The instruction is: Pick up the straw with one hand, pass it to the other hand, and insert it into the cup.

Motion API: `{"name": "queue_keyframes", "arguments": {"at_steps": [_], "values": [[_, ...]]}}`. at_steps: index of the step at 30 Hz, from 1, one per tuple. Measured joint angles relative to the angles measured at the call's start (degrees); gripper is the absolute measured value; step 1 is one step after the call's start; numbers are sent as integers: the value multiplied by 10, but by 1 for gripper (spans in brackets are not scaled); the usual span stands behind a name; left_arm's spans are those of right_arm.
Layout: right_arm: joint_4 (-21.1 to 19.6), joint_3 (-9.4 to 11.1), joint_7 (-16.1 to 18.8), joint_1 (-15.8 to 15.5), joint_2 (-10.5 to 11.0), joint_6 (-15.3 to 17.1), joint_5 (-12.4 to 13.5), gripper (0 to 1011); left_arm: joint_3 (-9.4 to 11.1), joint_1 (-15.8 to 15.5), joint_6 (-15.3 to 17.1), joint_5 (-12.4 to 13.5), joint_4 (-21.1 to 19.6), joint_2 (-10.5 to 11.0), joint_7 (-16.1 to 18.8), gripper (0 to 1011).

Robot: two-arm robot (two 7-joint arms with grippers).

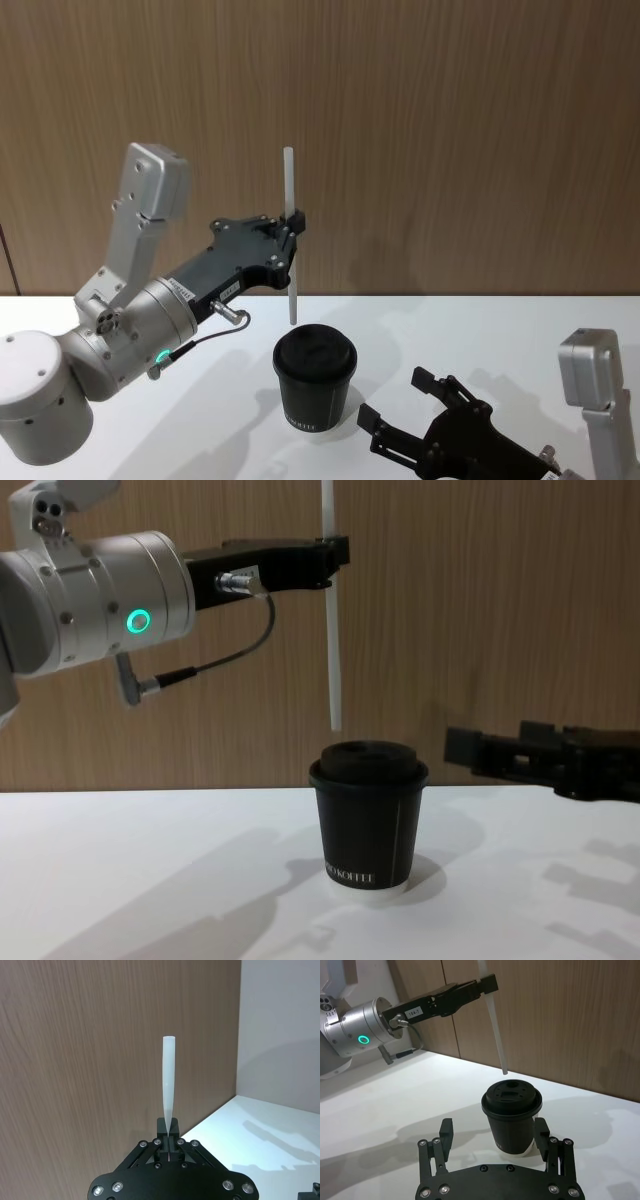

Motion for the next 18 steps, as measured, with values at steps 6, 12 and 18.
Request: {"name": "queue_keyframes", "arguments": {"at_steps": [6, 12, 18], "values": [[5, -2, -1, 2, 2, -2, 1, 1001, 0, -4, 2, 2, 10, -7, -4, 8], [9, -4, -2, 4, 4, -3, 5, 1001, -1, -7, 3, 3, 18, -12, -8, 7], [12, -5, -5, 5, 6, -4, 9, 1001, -2, -9, 4, 4, 24, -18, -12, 8]]}}
